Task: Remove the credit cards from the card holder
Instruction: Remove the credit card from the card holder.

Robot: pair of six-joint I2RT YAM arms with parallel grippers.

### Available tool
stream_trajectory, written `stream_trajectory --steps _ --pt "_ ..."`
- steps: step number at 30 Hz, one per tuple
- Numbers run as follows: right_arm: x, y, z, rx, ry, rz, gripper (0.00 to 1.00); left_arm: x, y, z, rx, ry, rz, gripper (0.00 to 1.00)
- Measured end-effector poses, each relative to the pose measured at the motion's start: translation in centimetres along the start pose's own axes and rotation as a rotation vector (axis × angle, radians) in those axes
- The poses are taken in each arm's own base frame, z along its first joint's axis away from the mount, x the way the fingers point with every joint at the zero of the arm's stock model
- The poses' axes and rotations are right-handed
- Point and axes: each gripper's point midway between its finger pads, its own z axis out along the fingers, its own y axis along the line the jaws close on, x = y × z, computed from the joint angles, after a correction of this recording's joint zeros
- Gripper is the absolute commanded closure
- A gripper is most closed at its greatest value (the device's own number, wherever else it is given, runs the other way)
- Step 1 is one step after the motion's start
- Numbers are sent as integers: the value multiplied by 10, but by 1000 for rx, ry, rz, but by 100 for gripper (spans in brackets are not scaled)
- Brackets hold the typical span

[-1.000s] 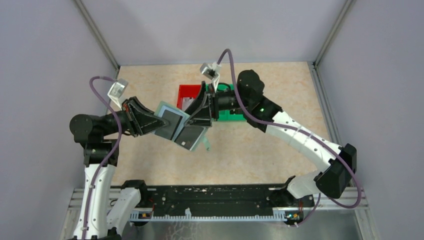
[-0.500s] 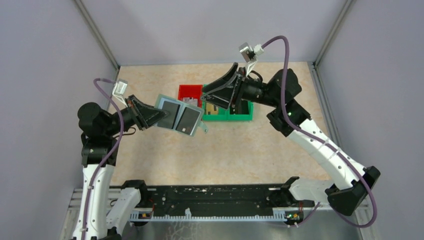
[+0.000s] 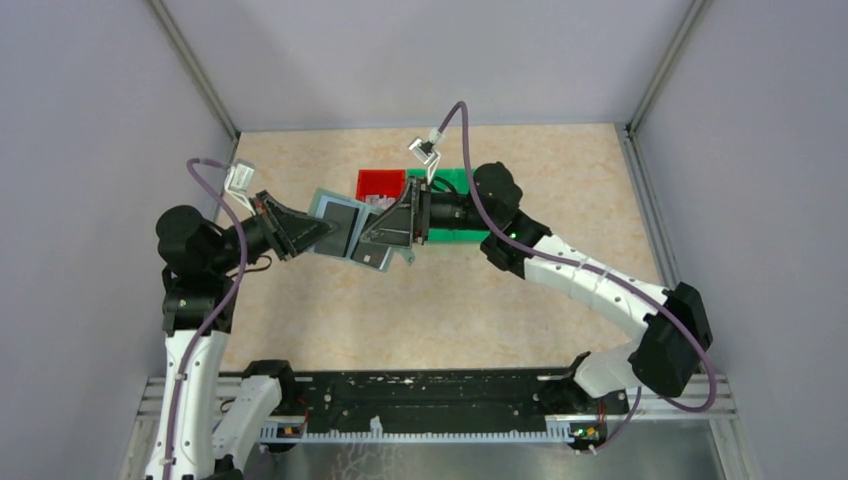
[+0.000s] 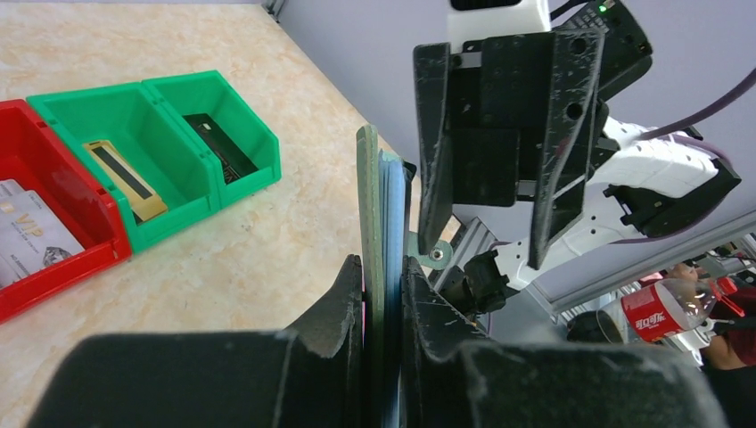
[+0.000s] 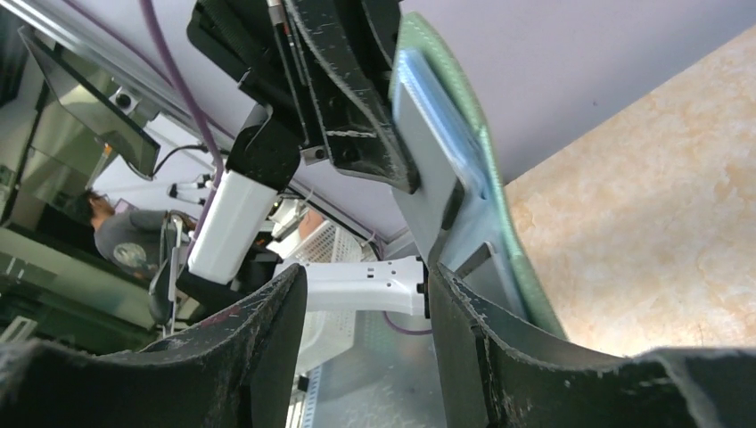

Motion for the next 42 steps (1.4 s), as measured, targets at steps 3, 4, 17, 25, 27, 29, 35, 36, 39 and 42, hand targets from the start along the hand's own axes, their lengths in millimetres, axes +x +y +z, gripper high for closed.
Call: stream_trajectory --steps 3,4,17,25,27,29,35,36,39,42 --pt "4 -6 2 1 1 20 48 0 -2 -1 4 -3 -3 100" --pt "4 -7 2 -2 -1 21 48 -1 -2 -1 5 -3 -5 100" --pt "6 -7 10 -64 1 34 54 -4 -10 -1 25 -14 -33 100" --pt "13 -2 16 -107 28 49 55 -5 -12 -1 34 -18 -43 100" --pt "14 1 17 -122 31 51 55 -6 -13 -1 36 -20 -40 100" --pt "16 3 18 -134 38 54 55 -6 -13 -1 36 -20 -40 100" --pt "12 14 18 -179 25 50 56 -6 -13 -1 36 -20 -39 100" --pt "11 16 18 -187 22 47 56 -6 -13 -1 36 -20 -39 100" --pt "9 20 17 -203 14 42 56 -6 -13 -1 37 -19 -40 100" --pt "11 15 18 -190 23 52 55 -6 -13 -1 39 -18 -43 100"
